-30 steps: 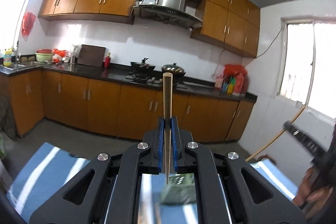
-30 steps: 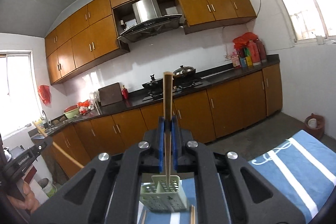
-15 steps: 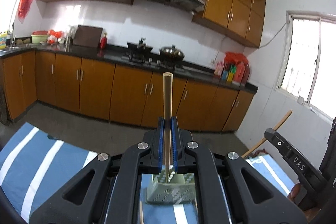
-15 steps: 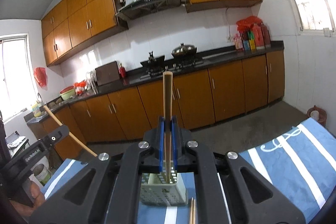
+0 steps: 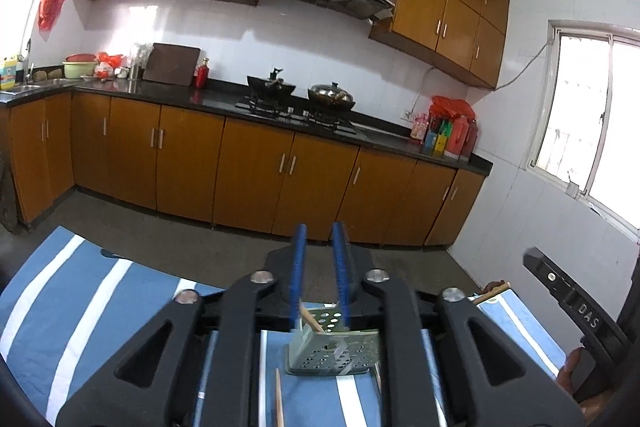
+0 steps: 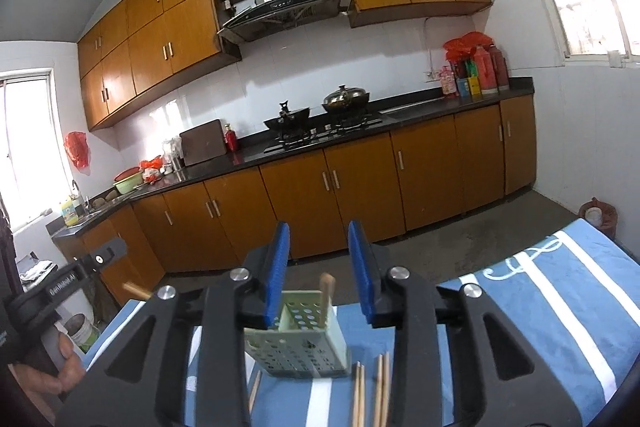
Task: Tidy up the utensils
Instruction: 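Open the left tool over the holder while the right tool releases its chopstick, then move both open tools back down to the loose chopsticks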
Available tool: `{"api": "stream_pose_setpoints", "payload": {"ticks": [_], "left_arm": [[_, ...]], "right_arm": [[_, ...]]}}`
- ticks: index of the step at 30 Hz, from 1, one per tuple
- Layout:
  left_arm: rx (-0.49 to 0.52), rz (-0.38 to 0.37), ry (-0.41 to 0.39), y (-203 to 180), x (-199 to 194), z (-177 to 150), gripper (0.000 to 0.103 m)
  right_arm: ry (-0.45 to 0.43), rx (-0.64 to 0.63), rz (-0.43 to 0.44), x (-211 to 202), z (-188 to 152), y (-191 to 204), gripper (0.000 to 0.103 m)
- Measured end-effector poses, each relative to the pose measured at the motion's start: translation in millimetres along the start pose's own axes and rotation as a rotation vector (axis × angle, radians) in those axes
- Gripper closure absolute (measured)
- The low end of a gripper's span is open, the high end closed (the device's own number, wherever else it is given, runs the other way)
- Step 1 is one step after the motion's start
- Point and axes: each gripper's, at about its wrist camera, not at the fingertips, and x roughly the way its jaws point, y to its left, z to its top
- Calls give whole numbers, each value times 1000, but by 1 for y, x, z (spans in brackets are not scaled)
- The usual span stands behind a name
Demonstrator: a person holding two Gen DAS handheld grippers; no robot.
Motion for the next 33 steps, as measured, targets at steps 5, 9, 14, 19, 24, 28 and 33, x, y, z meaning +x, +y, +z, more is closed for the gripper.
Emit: {"api": "stream_pose_setpoints", "payload": {"ticks": [5,9,14,19,24,28,33], "left_arm": [[-11,18,-8,11,-25,-7,80],[3,68,38,26,-40,-32,80],[40,161,198,55,-43,-93,80],[64,217,326,75,-44,-151,80],[19,224,409,85,-45,-186,80],[-7,218,443,86,-44,-197,80],[-1,205,453,82,-39,-198,80]], "right_arm": [[28,17,-54,-27,-19,-19,70],[161,5,-125,-27,-62,-39,70],[402,13,-148,-7,-134,-59,76],[566,17,-114,6,-194,-57,85],[615,8,-107,15,-212,-50,87],[633,-6,-100,18,-216,-48,87],[627,-36,-125,20,-216,-47,91]]}}
